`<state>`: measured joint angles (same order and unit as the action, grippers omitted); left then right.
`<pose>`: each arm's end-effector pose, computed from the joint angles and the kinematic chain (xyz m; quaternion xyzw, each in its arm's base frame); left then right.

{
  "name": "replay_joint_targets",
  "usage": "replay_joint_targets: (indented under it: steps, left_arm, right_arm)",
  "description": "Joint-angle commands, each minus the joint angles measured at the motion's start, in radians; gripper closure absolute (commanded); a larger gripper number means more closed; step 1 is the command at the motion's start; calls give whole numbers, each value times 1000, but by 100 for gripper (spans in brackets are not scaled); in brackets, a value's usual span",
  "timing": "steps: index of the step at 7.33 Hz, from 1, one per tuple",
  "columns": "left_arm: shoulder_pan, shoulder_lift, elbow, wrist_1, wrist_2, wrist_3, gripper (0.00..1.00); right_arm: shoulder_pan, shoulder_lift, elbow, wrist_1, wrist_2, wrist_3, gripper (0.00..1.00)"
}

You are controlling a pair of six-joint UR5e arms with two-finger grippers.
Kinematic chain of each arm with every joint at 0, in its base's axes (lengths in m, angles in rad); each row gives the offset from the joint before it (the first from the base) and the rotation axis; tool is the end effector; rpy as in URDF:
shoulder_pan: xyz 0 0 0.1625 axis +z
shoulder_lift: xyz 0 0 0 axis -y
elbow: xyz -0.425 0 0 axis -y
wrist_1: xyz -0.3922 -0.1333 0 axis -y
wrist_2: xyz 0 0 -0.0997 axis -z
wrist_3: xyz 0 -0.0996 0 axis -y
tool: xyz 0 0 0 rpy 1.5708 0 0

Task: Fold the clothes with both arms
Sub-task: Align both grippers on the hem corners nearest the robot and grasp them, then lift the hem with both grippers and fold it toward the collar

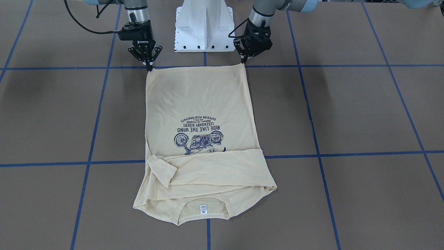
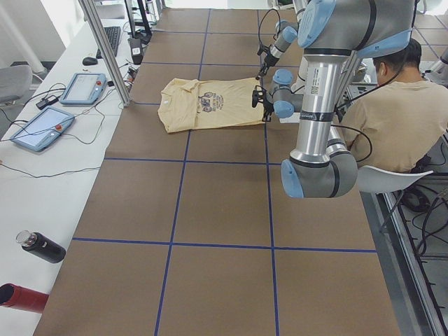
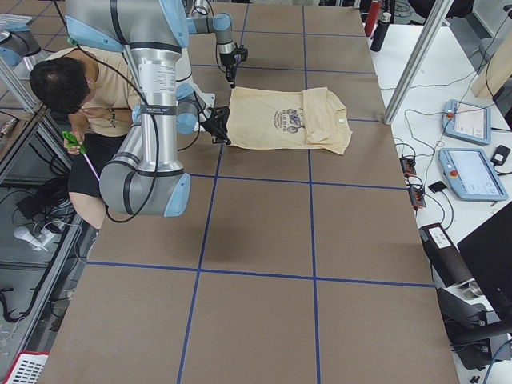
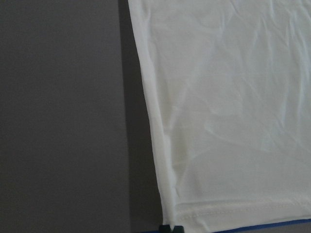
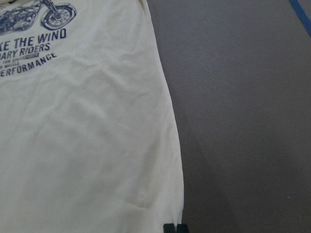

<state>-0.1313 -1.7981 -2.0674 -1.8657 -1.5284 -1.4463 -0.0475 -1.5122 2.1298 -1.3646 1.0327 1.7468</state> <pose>0.5041 -0.2053 0.2841 0.0805 0.4812 -0.0133 0.8728 -0.4833 -0.1616 0.3446 0.1990 -0.4107 0.1629 0.8747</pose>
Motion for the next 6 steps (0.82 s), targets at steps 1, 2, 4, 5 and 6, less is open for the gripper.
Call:
replay_joint_targets:
  steps: [1, 2, 4, 5, 6]
  left_arm:
    - [-7, 14, -160, 87, -65, 9, 100]
    - [-7, 11, -307, 221, -117, 9, 100]
    - [65, 6, -533, 411, -151, 6, 100]
    - [67, 5, -560, 425, -153, 6, 100]
    - [62, 5, -541, 430, -151, 6, 100]
  right_arm:
    - [9, -31, 176, -2, 48, -6, 100]
    - [-3, -81, 284, -39, 116, -6, 100]
    - [-107, -126, 443, -70, 136, -6, 100]
    - [-139, -125, 490, -106, 135, -6, 100]
    - [-126, -123, 486, -117, 132, -6, 100]
